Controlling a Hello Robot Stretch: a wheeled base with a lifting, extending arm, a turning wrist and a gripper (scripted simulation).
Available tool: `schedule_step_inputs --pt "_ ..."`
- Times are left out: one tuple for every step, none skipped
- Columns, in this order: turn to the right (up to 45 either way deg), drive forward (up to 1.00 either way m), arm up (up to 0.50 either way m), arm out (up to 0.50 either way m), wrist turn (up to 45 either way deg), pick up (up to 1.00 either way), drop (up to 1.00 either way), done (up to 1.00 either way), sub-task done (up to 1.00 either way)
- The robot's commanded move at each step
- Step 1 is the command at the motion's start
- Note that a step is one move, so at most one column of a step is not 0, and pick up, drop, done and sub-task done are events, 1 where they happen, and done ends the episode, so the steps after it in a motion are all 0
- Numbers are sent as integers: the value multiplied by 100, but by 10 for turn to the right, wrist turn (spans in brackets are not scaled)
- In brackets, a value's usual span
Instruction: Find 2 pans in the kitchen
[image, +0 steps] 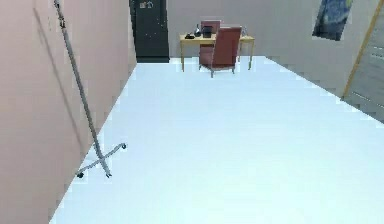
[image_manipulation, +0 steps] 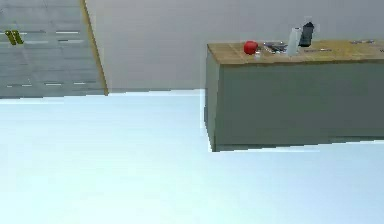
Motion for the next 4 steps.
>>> schedule_step_inputs --pt "0 90 0 0 0 0 0 0 0" --pt "-60 0 0 0 0 0 0 0 0" --pt "0 100 0 0 0 0 0 0 0" --pt "-60 0 0 0 0 0 0 0 0"
